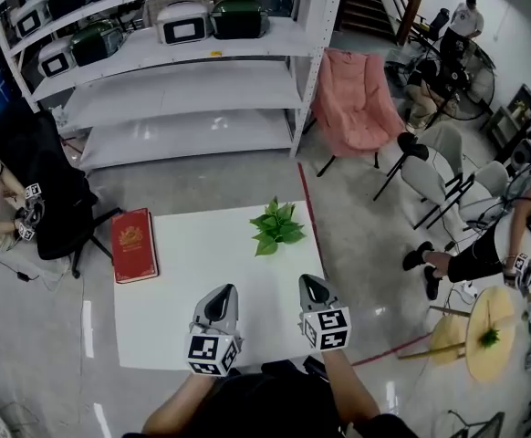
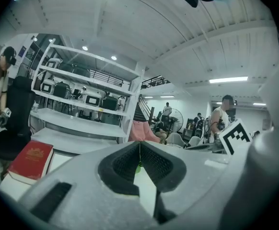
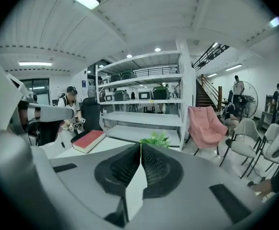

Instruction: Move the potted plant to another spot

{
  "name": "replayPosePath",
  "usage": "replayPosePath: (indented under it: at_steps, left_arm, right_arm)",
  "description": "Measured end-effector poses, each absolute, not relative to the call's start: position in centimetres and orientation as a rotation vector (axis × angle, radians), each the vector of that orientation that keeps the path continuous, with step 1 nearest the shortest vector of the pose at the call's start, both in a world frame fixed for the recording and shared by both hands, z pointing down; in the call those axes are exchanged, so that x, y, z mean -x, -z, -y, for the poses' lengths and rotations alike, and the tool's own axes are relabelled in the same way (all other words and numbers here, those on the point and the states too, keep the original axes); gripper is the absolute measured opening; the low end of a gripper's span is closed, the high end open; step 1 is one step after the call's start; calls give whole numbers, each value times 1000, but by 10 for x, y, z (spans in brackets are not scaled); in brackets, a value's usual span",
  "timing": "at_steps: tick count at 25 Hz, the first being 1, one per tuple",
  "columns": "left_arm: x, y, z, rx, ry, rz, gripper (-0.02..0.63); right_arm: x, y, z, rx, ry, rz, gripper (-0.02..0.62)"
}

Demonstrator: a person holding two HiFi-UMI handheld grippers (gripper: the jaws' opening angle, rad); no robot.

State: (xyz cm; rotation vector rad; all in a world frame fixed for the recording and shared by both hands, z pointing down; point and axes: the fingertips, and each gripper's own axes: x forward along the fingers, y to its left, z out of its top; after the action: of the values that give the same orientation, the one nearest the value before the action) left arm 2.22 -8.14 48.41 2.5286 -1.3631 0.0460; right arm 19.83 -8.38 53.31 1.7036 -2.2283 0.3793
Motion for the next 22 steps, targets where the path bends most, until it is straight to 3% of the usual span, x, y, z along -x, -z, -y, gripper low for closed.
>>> replayPosePath:
  at_steps: [22]
  left_arm:
    - [-21,-482,46,-2540,-42,1349,18]
  right_arm:
    - [-177,-503,24,-1779,-421,2339,11]
